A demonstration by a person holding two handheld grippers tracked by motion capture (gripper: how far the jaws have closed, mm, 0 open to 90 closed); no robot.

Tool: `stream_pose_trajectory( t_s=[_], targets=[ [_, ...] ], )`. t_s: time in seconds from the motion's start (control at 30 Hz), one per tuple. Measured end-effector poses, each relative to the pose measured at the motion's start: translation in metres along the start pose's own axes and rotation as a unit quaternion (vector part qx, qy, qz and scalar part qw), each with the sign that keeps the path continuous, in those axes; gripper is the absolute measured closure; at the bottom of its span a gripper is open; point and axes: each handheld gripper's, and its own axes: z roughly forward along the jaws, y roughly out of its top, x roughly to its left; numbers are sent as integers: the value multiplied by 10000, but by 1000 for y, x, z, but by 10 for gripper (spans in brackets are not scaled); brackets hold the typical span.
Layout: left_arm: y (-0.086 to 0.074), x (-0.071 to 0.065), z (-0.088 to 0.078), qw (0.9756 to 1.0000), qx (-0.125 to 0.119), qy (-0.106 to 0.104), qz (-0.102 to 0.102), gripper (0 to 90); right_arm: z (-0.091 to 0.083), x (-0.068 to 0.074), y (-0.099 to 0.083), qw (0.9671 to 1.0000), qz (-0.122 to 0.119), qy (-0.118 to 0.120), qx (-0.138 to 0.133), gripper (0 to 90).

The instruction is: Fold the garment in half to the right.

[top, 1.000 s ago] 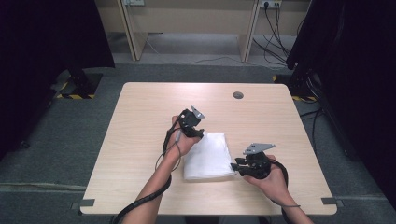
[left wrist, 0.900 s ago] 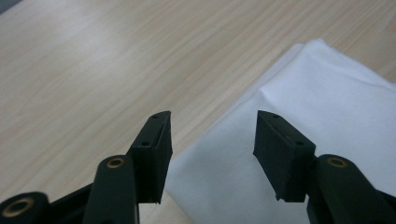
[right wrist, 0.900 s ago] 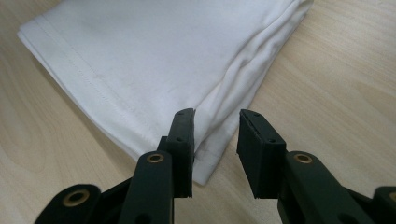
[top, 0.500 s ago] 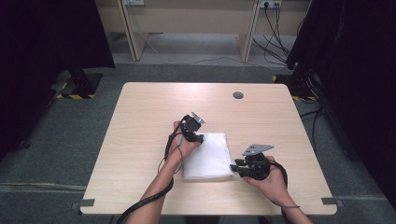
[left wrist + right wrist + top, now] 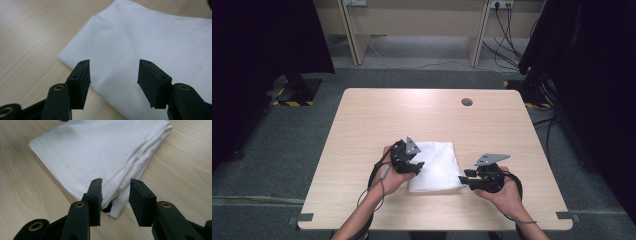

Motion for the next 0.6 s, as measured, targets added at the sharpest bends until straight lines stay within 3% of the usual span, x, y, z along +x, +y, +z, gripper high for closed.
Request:
stream_pose_trajectory(
  t_s=[0.13,0.23,0.43,0.53,0.6],
  targets=[
    [-18,-16,-6,9997,91,-131,168,437,2,-1,0,10000,21,-15,51,623],
    [-28,-21,-8,9998,63,-144,146,442,6,-1,-1,9999,53,-18,133,621],
    [-34,-23,-3,9997,122,-35,196,450,11,-1,-1,9997,65,8,216,623],
    [-34,-21,-1,9997,115,41,210,450,16,1,-2,9991,267,220,262,623],
    [-34,-18,0,9995,128,107,250,454,20,4,-3,9990,223,234,293,623]
  ],
)
